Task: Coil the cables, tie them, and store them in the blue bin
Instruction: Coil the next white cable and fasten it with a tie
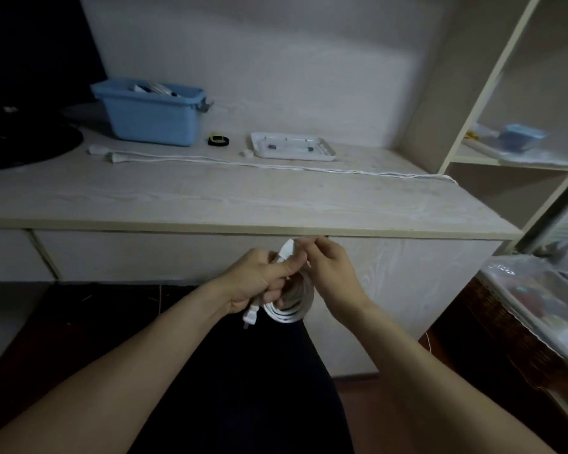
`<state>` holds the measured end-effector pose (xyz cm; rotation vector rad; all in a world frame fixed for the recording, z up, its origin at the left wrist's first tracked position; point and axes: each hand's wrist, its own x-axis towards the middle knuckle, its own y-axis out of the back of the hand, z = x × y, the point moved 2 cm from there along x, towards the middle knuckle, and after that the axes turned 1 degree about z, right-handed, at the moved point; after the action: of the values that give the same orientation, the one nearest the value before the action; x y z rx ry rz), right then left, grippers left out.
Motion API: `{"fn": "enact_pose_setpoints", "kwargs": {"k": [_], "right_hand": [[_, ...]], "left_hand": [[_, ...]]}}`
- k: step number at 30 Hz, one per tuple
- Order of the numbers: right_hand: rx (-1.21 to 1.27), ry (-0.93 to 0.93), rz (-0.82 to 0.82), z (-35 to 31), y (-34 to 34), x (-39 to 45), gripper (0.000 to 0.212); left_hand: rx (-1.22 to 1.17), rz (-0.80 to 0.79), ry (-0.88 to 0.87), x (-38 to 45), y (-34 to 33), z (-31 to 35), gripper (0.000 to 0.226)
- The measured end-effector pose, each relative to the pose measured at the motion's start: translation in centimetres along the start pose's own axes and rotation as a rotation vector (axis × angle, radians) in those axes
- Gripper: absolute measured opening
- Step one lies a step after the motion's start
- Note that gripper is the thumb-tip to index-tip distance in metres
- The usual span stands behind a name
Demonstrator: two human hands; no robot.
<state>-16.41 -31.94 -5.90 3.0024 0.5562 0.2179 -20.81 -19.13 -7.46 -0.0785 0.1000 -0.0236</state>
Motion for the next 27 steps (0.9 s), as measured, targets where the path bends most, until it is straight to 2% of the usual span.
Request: {"fn": "enact_pose_setpoints", "kwargs": {"k": [3,5,8,11,13,16,17,19,22,24,27], "right_hand": [[-0.037,0.083,0.025,-1.9,-0.3,3.2,0.031],[-0.117,0.135,-0.023,-2.8,-1.5,5.8,0.041],[-0.118,0.147,-0.027,-3.7,-3.5,9.1,0.039],[-0.035,0.112,-0.047,-4.5,-4.5,13.0,0.045],[-0.038,0.128,-0.137,-5.3,-4.3,15.3,0.052],[-0.032,0.177,-0.277,-6.5,-4.9,17.1,0.044],[-0.045,0.192,-0.258,-6.7,-5.5,18.1,0.044],[-0.12,0.238,-0.114,-6.3,-6.4,19.4,0.048],[-0.307,0.309,0.084,-5.3,-6.7,21.3,0.046],[-0.341,0.313,0.159,-5.0,-6.6,23.1,0.048],[-0.329,0.267,0.243,-4.3,-6.4,26.6,0.055]], "left_hand": [[-0.098,0.06,-0.015,1.8,1.1,3.1,0.048],[-0.156,0.106,-0.034,3.4,2.3,5.1,0.055],[-0.161,0.189,-0.06,5.5,3.8,7.1,0.062],[-0.245,0.065,-0.007,7.7,5.7,9.1,0.06],[-0.21,-0.016,0.053,9.0,7.3,10.2,0.064],[-0.111,0.046,0.097,10.6,8.8,11.3,0.066],[-0.14,0.09,0.103,11.7,9.5,11.8,0.064],[-0.25,0.141,0.164,13.3,10.5,12.0,0.067],[-0.37,0.108,0.215,15.4,11.5,12.1,0.059],[-0.345,0.015,0.19,16.6,12.5,12.2,0.042],[-0.164,-0.099,0.11,18.0,14.8,12.1,0.026]]}}
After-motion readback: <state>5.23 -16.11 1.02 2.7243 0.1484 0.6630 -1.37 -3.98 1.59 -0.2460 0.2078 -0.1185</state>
